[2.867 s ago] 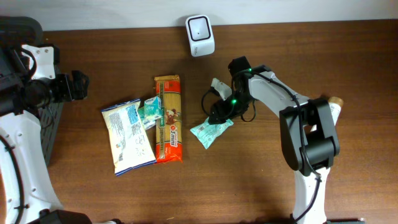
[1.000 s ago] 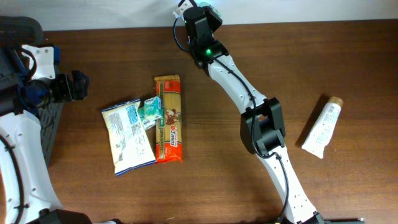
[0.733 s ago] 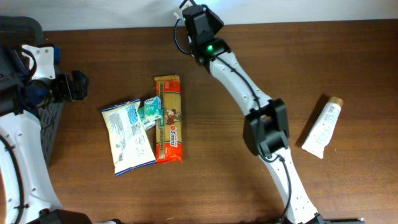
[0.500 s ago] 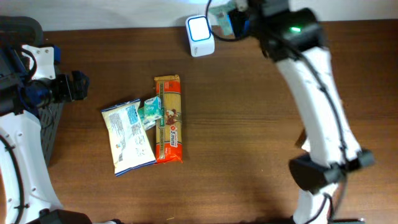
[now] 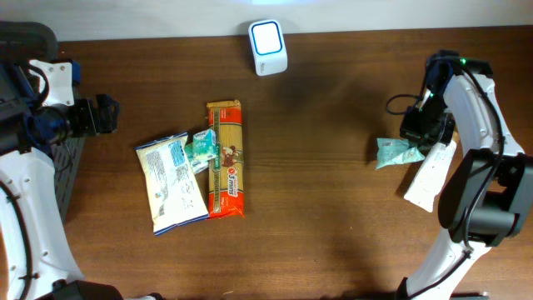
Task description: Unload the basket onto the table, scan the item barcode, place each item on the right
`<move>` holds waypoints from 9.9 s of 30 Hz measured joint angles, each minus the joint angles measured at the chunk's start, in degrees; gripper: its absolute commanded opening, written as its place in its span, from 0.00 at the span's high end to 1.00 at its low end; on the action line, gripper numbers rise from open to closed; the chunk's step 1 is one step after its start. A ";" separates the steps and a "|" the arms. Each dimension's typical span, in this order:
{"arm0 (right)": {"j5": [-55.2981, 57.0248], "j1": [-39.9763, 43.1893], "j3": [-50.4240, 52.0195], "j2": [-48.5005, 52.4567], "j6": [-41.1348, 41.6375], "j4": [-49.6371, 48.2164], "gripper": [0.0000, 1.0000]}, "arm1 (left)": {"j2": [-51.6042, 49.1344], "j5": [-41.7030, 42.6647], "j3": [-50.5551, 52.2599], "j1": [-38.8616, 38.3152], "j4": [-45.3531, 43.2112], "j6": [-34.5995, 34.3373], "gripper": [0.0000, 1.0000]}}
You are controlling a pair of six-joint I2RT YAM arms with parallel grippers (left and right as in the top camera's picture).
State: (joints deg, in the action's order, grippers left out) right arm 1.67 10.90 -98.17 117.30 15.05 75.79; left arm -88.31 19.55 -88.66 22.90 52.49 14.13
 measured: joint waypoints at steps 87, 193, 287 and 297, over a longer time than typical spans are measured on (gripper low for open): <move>-41.57 -18.12 16.33 4.09 -23.78 -22.16 0.08 | -0.02 0.00 0.00 0.00 0.00 0.00 0.01; 57.37 -38.91 -33.70 24.13 -32.04 -41.88 0.96 | -0.07 0.00 -0.02 0.00 0.00 0.00 0.01; -1.81 -55.30 -15.41 20.94 3.21 -35.63 0.59 | -0.09 0.00 0.00 0.00 0.00 0.00 0.01; -12.17 -53.79 -16.28 20.94 8.52 -28.00 0.96 | -0.09 0.00 0.00 0.00 0.00 0.00 0.01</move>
State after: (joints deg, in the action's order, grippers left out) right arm -10.50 -42.89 -114.45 138.23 23.57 47.79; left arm -88.40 19.55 -88.66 22.90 52.49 14.13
